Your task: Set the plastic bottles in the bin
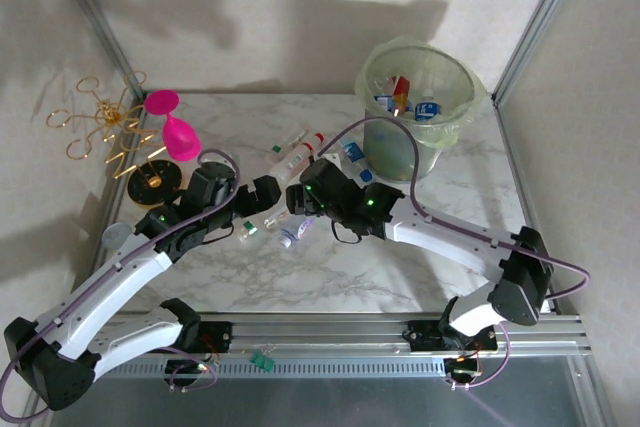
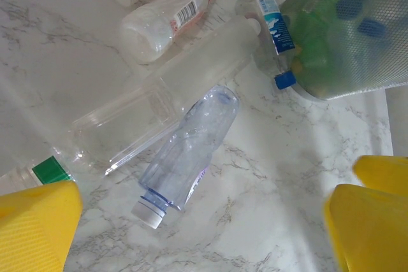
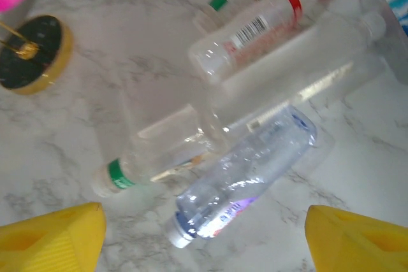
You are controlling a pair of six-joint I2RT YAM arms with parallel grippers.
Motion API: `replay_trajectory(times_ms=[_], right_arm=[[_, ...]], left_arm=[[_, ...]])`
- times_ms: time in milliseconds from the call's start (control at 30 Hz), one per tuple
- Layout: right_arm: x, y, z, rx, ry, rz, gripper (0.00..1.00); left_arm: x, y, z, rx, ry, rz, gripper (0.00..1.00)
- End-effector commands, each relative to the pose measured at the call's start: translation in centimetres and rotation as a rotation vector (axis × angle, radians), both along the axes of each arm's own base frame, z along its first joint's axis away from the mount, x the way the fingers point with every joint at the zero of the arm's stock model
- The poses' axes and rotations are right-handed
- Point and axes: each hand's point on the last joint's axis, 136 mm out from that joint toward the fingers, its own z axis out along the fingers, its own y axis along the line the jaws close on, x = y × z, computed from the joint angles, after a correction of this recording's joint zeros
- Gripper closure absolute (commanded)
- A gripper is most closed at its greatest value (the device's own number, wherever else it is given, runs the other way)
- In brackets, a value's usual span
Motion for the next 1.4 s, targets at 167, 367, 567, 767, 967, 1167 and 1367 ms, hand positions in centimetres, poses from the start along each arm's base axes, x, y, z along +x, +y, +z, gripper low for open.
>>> replay_trajectory(times_ms=[167,367,567,767,967,1167,1367], right_arm=[[0.1,0.3,-6.1,0.038,0.203,-0.123,0.19],[-0.4,1.7,-9.0,0.131,0.362,-0.270,0.20],[1.5,1.8,-11.0,0.099,0.370,-0.374,0.22],[3.9,1.3,-13.8,0.062,0.395,-0.426,0.22],[5.0,0.7,-15.4,0.038,0.396,-0.443,0.25],[5.5,0.8,-16.6,0.006,0.405,-0.423,0.27],[5.2,0.8,-18.6,-0.007,0.449,-0.406,0.27]], left_arm=[[-0.1,2.2,0.3,0.041,-0.044,0.096,0.00],[-0.1,2.3,0.5,0.053,-0.058,0.083,0.00],[-0.5,2.2,0.5,0.045,-0.067,0.065,0.00],[-0.7,2.2,0.8,0.043,-0.077,0.054,0.00],[-0.8,2.3,1.2,0.042,-0.086,0.047,0.00],[-0.7,2.0,1.2,0.039,-0.086,0.038,0.00],[-0.7,2.3,1.2,0.060,-0.091,0.041,0.00]])
